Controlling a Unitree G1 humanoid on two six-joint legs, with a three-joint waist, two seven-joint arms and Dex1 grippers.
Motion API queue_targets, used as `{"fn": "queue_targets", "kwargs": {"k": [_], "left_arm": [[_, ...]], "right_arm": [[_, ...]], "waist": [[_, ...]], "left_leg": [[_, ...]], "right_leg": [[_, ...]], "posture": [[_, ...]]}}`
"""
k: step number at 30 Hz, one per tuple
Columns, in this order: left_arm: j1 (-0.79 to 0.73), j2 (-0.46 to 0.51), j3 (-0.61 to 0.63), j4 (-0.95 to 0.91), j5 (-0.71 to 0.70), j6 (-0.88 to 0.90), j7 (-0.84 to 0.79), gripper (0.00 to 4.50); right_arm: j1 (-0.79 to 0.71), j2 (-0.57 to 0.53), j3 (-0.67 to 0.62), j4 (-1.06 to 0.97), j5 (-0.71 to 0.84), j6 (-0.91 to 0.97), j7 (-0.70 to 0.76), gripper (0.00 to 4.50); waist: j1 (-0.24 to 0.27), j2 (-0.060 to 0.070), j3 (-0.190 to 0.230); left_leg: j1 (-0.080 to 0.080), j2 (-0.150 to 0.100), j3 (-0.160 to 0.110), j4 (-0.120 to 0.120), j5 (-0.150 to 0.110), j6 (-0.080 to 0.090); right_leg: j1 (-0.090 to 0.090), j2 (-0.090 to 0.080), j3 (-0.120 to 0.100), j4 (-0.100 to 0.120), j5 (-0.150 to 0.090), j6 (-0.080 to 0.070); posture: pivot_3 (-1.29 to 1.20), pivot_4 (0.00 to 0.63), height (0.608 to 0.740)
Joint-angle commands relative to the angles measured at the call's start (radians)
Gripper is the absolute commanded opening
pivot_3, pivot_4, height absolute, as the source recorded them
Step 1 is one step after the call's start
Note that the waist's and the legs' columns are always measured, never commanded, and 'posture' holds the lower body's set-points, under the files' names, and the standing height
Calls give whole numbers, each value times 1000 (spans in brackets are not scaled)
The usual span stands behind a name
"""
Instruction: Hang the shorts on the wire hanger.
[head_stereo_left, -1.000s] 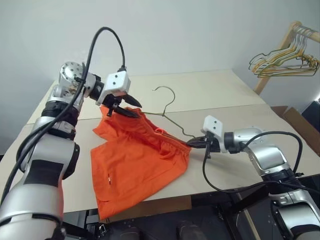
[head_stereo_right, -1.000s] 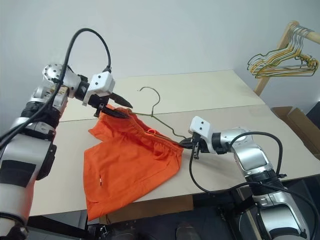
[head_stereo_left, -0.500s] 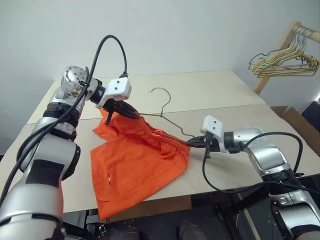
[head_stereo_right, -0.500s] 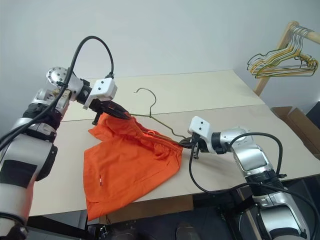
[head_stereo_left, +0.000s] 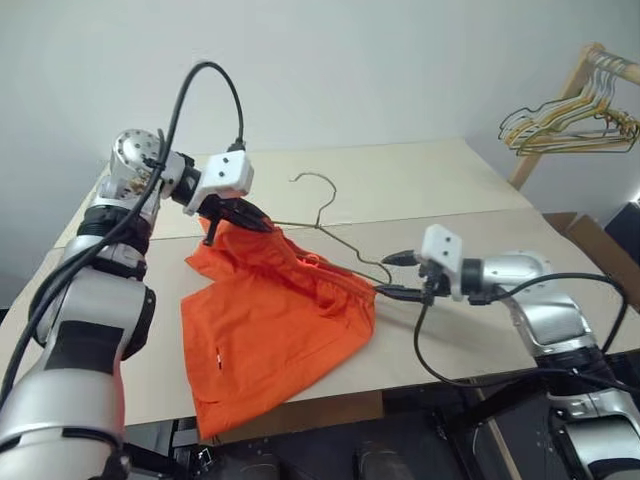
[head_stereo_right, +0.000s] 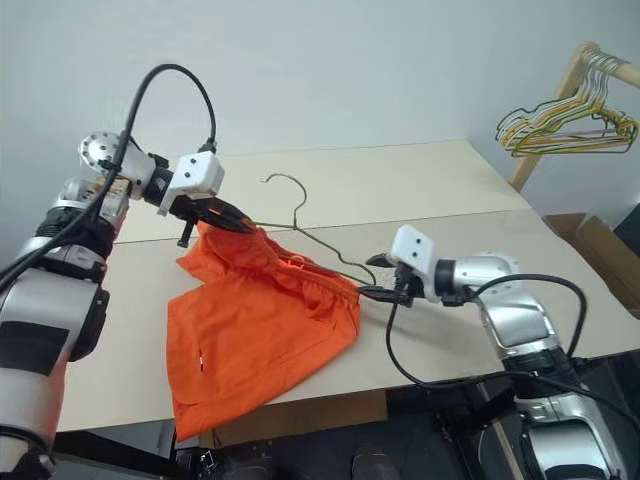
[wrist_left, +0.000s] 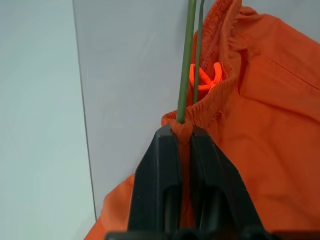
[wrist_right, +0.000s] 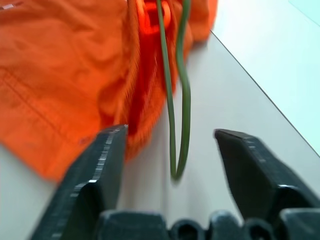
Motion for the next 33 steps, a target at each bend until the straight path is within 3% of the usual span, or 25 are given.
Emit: {"fn": "queue_targets", "kwargs": {"k": [1, 6, 16, 20, 30, 33], "left_arm": [[-2, 25, 50, -25, -3, -17, -9, 0], [12, 32, 78, -35, -2, -14, -9, 0], [37, 32, 115, -48, 24, -16, -9, 0], [34, 23, 127, -44, 37, -16, -6, 0], [38, 25, 140, -42, 45, -25, -9, 0], [55, 43, 113, -63, -2, -31, -9, 0]], "right_arm": [[24, -36, -97, -45, 90, 107, 0, 4360], [113, -17, -95, -121, 154, 250, -37, 4360], [145, 242, -16, -144, 196, 399, -237, 4360], [140, 305, -24, -111, 187, 416, -302, 3510], [132, 350, -68, -52, 201, 426, -360, 28], [123, 331, -107, -21, 250, 455, -322, 28]], "waist": [[-1, 0, 0], [-1, 0, 0], [2, 0, 0], [3, -1, 0], [-1, -1, 0], [-1, -1, 0]], "left_leg": [[0, 0, 0, 0, 0, 0], [1, 0, 0, 0, 0, 0], [0, 0, -1, 0, 0, 0], [0, 0, -1, 1, 0, 0], [1, 0, -1, 1, 0, 0], [1, 0, -1, 1, 0, 0]], "right_leg": [[0, 0, 0, 0, 0, 0], [0, 1, 0, 1, 0, 0], [0, 0, 0, 3, 0, 0], [0, 0, 0, 3, 0, 0], [0, 0, 0, 3, 0, 0], [0, 0, 0, 3, 0, 0]], "posture": [[-99, 0, 740], [-93, 0, 740], [-83, 0, 740], [-83, 0, 740], [-83, 0, 740], [-81, 0, 740]]}}
